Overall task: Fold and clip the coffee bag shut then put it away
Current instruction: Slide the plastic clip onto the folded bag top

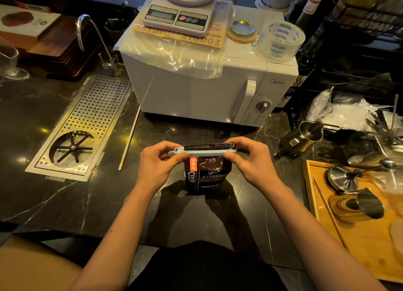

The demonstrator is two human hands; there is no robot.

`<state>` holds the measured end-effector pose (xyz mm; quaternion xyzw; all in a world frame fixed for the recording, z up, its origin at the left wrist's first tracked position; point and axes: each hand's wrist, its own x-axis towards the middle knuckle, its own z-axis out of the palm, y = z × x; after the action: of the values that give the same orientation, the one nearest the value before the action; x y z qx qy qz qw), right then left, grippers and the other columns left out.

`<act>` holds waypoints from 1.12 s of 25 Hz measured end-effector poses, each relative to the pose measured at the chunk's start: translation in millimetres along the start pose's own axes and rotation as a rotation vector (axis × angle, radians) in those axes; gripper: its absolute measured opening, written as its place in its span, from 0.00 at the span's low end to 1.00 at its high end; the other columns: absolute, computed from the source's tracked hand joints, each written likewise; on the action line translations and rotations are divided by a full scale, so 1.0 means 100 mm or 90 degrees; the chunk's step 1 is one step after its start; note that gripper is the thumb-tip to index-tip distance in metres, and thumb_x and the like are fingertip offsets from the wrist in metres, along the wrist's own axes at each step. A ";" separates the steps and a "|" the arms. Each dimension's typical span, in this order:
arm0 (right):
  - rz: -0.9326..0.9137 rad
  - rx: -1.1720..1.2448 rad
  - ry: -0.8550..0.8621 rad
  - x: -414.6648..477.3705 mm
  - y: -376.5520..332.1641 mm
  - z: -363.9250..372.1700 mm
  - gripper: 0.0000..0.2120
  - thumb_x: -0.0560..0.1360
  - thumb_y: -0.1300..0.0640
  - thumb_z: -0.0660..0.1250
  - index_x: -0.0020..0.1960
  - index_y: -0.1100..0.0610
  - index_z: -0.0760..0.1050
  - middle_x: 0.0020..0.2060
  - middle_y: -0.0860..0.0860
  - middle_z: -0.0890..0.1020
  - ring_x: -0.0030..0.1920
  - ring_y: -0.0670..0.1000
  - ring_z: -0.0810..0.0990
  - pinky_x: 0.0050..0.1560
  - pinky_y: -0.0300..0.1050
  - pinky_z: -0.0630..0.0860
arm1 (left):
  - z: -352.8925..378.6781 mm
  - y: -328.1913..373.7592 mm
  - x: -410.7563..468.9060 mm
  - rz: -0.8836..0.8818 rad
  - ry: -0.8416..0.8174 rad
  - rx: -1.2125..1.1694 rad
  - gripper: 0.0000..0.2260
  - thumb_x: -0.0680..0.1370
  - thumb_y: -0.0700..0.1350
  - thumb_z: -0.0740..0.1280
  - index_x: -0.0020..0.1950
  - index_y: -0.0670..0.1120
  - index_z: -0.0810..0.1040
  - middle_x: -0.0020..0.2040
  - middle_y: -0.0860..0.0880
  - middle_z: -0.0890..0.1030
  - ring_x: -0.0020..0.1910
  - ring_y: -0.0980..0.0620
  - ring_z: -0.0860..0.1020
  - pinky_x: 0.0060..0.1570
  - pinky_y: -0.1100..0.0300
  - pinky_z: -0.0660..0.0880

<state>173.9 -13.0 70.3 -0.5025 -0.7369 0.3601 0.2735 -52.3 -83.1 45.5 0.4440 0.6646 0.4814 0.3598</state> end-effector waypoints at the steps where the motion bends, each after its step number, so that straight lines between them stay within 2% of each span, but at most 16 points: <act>1: 0.002 0.001 0.001 0.00 0.00 0.00 0.11 0.73 0.60 0.72 0.54 0.54 0.81 0.48 0.49 0.84 0.52 0.48 0.81 0.54 0.40 0.78 | 0.00 0.00 0.00 0.001 -0.001 -0.003 0.08 0.71 0.41 0.75 0.45 0.52 0.81 0.45 0.55 0.84 0.47 0.55 0.84 0.44 0.63 0.82; 7: 0.007 0.001 0.002 -0.02 0.01 0.00 0.11 0.73 0.59 0.72 0.54 0.54 0.81 0.48 0.49 0.84 0.52 0.48 0.81 0.54 0.45 0.80 | -0.01 0.00 0.01 0.001 -0.009 -0.009 0.08 0.71 0.40 0.75 0.45 0.52 0.82 0.45 0.52 0.85 0.46 0.53 0.84 0.44 0.61 0.82; 12: 0.009 0.007 0.004 -0.02 0.01 0.01 0.11 0.73 0.59 0.72 0.55 0.55 0.81 0.49 0.49 0.84 0.52 0.48 0.81 0.55 0.46 0.80 | -0.01 0.04 0.02 0.010 -0.017 -0.004 0.06 0.71 0.40 0.75 0.44 0.51 0.82 0.43 0.54 0.84 0.45 0.59 0.83 0.41 0.67 0.80; 14: 0.010 0.010 0.005 -0.02 0.01 0.01 0.11 0.73 0.60 0.72 0.55 0.55 0.81 0.49 0.49 0.84 0.52 0.48 0.81 0.55 0.46 0.80 | -0.01 0.04 0.02 0.022 -0.020 0.003 0.05 0.71 0.40 0.75 0.44 0.49 0.82 0.42 0.54 0.84 0.45 0.58 0.83 0.41 0.69 0.79; 19: 0.002 0.014 0.013 -0.04 0.02 0.02 0.11 0.73 0.59 0.72 0.55 0.55 0.81 0.48 0.50 0.84 0.51 0.49 0.82 0.55 0.48 0.80 | -0.02 0.04 0.01 0.048 -0.022 0.053 0.05 0.72 0.43 0.74 0.44 0.51 0.81 0.42 0.53 0.84 0.42 0.54 0.83 0.40 0.63 0.81; 22: 0.002 0.007 0.012 -0.09 0.02 0.04 0.10 0.74 0.58 0.71 0.55 0.54 0.79 0.49 0.50 0.84 0.52 0.49 0.81 0.55 0.47 0.80 | -0.05 0.09 -0.02 0.096 -0.036 0.141 0.04 0.73 0.46 0.73 0.45 0.51 0.80 0.41 0.56 0.82 0.41 0.55 0.81 0.38 0.68 0.78; 25: -0.048 -0.045 -0.056 -0.08 -0.06 -0.05 0.12 0.74 0.56 0.70 0.57 0.52 0.78 0.51 0.47 0.83 0.54 0.47 0.79 0.55 0.44 0.78 | -0.10 0.16 -0.02 0.172 -0.089 0.292 0.06 0.75 0.50 0.70 0.49 0.51 0.79 0.43 0.59 0.78 0.44 0.60 0.77 0.41 0.70 0.72; 28: -0.104 -0.152 -0.161 0.03 -0.20 -0.08 0.15 0.75 0.51 0.69 0.60 0.51 0.77 0.53 0.47 0.82 0.53 0.46 0.78 0.54 0.43 0.77 | -0.10 0.25 0.02 0.194 -0.130 0.328 0.08 0.75 0.50 0.70 0.53 0.51 0.79 0.46 0.59 0.77 0.46 0.64 0.75 0.43 0.71 0.70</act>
<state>167.7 -12.8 91.2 -0.4207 -0.8412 0.3070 0.1456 -55.6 -81.2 72.1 0.6610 0.6508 0.2987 0.2242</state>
